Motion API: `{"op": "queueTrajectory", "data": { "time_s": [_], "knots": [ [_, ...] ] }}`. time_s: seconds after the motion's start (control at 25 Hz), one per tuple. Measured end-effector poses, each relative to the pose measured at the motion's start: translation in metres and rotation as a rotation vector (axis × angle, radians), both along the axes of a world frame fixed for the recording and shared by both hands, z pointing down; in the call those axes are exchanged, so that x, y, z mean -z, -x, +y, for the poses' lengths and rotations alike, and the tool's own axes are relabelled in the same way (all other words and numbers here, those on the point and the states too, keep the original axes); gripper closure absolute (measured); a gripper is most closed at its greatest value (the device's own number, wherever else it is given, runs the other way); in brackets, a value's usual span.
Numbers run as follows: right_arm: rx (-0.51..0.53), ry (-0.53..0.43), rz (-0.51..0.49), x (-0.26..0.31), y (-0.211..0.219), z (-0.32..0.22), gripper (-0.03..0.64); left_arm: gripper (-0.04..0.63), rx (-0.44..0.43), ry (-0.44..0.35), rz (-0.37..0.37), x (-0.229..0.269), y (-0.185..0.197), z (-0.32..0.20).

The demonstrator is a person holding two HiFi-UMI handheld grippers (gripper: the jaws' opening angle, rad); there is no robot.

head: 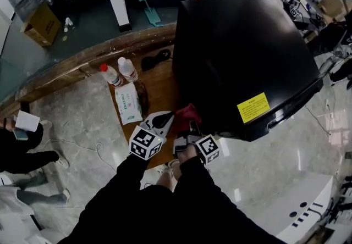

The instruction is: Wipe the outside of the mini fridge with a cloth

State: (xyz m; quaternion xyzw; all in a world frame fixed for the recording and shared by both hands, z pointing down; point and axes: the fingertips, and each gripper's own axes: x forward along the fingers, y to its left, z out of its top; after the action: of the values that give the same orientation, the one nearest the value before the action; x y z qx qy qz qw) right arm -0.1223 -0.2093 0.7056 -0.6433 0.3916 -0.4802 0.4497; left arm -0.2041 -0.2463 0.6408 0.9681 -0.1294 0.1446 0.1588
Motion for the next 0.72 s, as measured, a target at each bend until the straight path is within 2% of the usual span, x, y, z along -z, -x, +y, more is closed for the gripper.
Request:
{"op": "queueTrajectory", "data": {
  "time_s": [0.28,0.6,0.72],
  "knots": [
    [0.014,0.14,0.033,-0.063,-0.004,0.003,0.563,0.589,0.004,0.055,-0.05,-0.038,0.006,0.006],
    [-0.008,0.219,0.004,-0.109,0.0,0.014,0.563,0.591,-0.027,0.061,-0.078,-0.055,0.016,0.018],
    [0.046,0.226,0.016,-0.11,0.005,0.011,0.565,0.591,-0.014,0.063,-0.067,-0.049,0.026,0.016]
  ]
}}
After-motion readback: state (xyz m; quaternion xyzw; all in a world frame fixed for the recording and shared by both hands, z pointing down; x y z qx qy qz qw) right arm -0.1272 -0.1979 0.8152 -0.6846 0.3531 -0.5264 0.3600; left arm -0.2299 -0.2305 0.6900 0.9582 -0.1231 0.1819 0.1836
